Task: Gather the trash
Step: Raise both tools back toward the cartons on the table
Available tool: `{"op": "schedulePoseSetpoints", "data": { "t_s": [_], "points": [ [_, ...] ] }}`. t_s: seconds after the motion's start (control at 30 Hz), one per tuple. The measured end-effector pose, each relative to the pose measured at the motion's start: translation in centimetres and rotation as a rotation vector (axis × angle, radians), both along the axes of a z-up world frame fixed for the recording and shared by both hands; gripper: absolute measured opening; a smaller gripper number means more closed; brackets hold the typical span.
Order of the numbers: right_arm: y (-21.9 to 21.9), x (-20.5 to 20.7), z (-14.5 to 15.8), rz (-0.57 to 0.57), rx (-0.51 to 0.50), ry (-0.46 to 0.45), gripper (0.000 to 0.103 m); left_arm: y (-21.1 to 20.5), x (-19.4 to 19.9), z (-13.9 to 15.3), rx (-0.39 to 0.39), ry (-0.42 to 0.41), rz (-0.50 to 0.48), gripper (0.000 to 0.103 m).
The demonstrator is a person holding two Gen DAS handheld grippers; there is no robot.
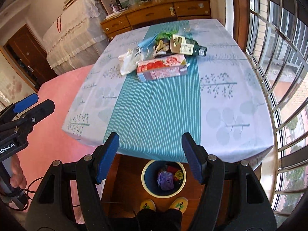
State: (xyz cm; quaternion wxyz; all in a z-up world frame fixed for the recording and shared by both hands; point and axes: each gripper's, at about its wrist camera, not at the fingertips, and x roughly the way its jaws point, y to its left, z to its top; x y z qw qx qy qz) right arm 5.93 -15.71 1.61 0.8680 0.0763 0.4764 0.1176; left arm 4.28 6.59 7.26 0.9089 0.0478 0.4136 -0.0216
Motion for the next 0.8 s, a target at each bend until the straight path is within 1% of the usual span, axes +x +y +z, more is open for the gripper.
{"op": "schedulePoseSetpoints", "data": {
  "t_s": [0.2,0.37,0.47,0.57,0.6,0.73,0.8],
  "points": [
    [-1.7,1.6,0.8,-0.008,0.030,-0.015,0.065,-2.4,1.4,1.8,0.018,-0.031,-0.030,0.085],
    [-2.6,2.9,1.1,-0.002,0.039,-0.030,0.065,-4.3,2.6,2.1,0.027,-0.031,-0.069,0.085],
    [-3.1,3.3,1.2,0.000,0.039,-0.042,0.065,-5.3,4.0,1.5,0.029,0.007,-0.091,0.085],
    [-3.6,3.8,1.1,-0.010,0.045,-0.039,0.065,-5.3,5.6,0.5,-0.014,0.062,-0.107,0.085],
    [-3.9,4.1,1.0,-0.017,0.045,-0.034,0.065,-5.3,6.2,0.2,-0.030,0.077,-0.119,0.084],
    [-4.7,5.5,0.8,-0.072,0.060,-0.020,0.065,-5.5,8.9,-1.1,-0.034,0.093,-0.179,0.082],
    [-5.1,6.6,0.6,-0.109,0.069,-0.014,0.065,-5.7,10.9,-1.9,-0.038,0.110,-0.220,0.082]
  ]
}}
